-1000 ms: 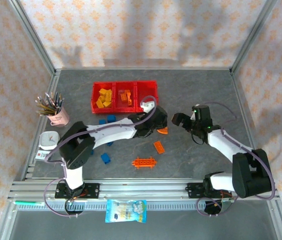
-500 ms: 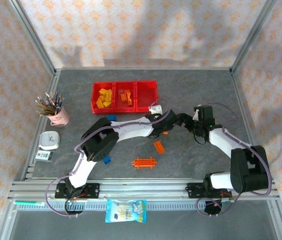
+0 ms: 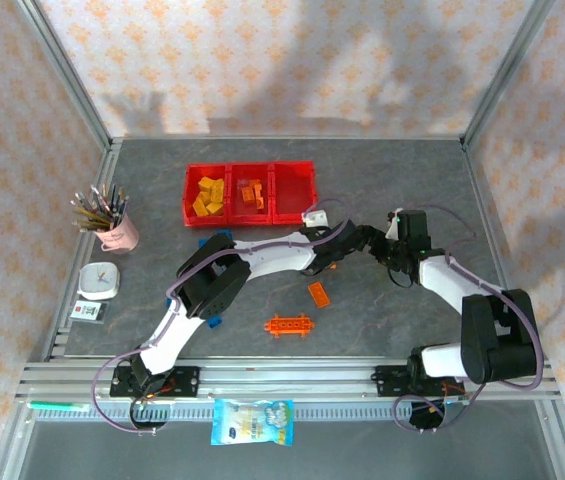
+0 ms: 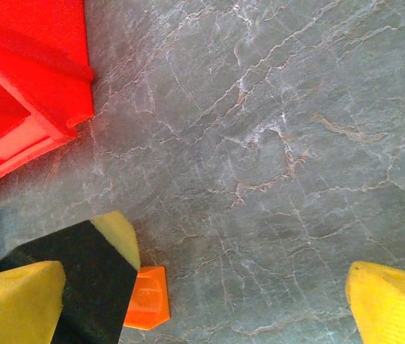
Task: Sort the legos into containers by color
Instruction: Pick up the lego from the center of the table.
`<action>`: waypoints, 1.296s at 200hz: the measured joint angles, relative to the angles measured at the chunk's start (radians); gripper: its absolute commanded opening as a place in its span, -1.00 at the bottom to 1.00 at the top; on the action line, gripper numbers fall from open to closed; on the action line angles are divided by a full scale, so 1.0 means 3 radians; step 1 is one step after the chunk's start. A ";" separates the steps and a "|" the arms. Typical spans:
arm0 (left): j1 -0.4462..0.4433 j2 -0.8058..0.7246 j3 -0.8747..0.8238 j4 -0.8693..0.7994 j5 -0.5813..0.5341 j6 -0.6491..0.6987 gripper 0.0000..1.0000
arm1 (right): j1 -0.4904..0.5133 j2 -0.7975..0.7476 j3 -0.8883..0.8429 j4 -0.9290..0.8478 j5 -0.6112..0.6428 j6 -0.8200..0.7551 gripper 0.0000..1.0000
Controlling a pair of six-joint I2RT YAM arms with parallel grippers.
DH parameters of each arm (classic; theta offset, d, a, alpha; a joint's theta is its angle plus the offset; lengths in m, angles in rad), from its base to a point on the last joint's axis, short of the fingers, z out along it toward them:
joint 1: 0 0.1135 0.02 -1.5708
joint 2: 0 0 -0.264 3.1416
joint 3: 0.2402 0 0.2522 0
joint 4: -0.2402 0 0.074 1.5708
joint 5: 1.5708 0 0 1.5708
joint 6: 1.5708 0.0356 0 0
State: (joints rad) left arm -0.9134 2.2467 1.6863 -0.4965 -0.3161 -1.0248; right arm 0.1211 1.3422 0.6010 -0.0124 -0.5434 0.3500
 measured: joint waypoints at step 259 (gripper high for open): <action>0.0141 -0.0924 -0.0640 0.0141 -0.0219 0.0259 -0.44 | 0.0058 -0.0074 0.0014 -0.0079 -0.0123 -0.0013 0.99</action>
State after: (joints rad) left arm -0.8711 1.9694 1.4944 -0.4541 -0.3817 -0.9470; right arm 0.1387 1.3201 0.6052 -0.0360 -0.5804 0.3462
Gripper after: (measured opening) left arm 0.298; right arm 0.997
